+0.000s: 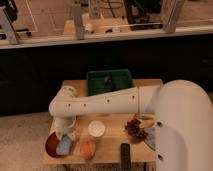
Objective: Wipe red bowl with sponge
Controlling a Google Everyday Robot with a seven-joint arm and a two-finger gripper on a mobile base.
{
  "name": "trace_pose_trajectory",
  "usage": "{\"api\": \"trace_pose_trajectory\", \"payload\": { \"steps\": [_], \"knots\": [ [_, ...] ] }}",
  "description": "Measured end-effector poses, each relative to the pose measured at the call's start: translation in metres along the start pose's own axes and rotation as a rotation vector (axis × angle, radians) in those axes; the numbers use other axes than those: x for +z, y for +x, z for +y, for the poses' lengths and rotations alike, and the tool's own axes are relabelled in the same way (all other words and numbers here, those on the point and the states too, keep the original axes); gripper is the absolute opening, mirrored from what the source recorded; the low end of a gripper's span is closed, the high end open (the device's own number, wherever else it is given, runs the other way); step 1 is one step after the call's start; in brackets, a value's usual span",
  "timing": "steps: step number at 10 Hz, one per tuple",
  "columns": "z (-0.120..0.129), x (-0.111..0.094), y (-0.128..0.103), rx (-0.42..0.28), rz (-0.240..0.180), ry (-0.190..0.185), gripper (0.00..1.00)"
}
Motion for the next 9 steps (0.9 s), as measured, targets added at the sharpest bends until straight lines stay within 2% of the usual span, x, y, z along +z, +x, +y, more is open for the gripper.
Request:
{"api": "trace_pose_trajectory", "payload": {
  "steps": [6,9],
  "knots": [
    [-0.043,0.010,0.013,-0.092,-0.005,0.030,0.00],
    [-0.061,0.019,0.008,-0.149,-0.029,0.032,0.00]
  ]
}}
